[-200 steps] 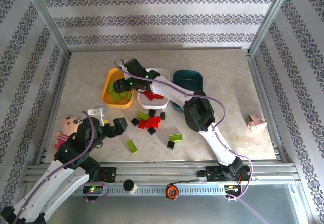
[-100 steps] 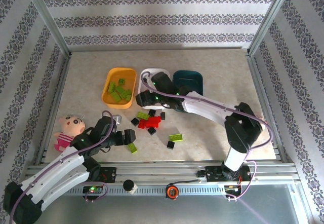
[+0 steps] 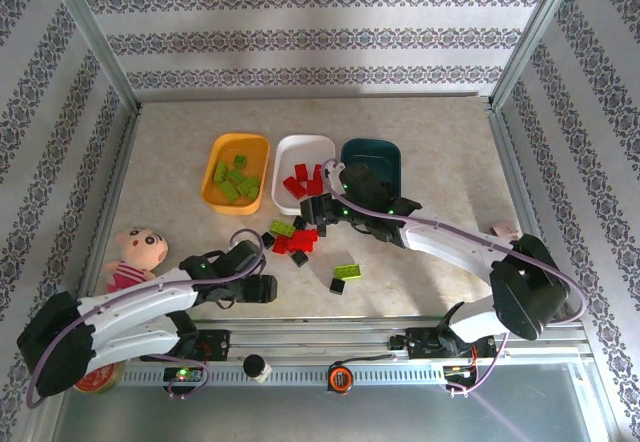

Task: Sort the legos into containers by color
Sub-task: Pick up the lego from the middle-left of the table.

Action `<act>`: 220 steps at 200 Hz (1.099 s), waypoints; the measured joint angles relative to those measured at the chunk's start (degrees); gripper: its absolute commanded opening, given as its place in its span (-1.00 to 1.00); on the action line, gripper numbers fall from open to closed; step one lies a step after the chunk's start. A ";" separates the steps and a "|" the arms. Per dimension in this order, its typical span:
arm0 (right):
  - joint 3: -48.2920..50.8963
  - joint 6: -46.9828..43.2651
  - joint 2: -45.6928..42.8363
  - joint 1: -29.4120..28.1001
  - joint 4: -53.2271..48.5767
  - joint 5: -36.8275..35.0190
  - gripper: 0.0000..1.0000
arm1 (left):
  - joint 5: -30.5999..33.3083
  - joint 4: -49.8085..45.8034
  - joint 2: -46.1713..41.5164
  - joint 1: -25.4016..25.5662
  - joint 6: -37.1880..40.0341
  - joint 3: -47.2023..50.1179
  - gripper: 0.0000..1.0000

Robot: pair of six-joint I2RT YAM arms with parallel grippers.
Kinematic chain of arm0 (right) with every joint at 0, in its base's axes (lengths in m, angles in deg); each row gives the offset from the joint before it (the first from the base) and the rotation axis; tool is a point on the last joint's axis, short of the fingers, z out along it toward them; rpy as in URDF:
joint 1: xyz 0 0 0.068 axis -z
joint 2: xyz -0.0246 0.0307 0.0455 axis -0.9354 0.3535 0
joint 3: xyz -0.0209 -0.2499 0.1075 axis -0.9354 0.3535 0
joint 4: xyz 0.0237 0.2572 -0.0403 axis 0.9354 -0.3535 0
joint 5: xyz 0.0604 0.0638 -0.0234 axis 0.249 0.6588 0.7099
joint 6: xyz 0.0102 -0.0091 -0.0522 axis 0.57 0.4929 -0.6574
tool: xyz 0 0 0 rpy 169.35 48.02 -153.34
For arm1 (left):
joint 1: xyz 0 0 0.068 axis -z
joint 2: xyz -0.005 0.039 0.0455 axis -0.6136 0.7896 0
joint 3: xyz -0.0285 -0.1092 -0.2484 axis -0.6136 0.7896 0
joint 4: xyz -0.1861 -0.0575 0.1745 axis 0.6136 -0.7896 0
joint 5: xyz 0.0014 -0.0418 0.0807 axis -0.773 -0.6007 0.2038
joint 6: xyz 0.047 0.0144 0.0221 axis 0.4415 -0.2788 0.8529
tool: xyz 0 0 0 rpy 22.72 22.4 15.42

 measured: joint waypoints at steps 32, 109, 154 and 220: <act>2.82 0.20 -2.86 1.11 1.05 0.00 0.33 | 0.81 0.98 6.47 2.32 0.13 -4.35 0.43; 5.09 1.07 -4.48 2.86 2.34 0.28 0.34 | 6.43 -0.59 17.09 7.74 3.34 -12.31 0.25; 5.88 1.55 -4.76 4.02 2.91 0.59 0.34 | 10.69 -2.71 22.29 11.80 5.05 -13.90 -0.13; 6.34 1.95 -5.03 4.87 3.32 0.87 0.34 | 13.79 -3.06 18.97 12.76 5.86 -14.58 -0.32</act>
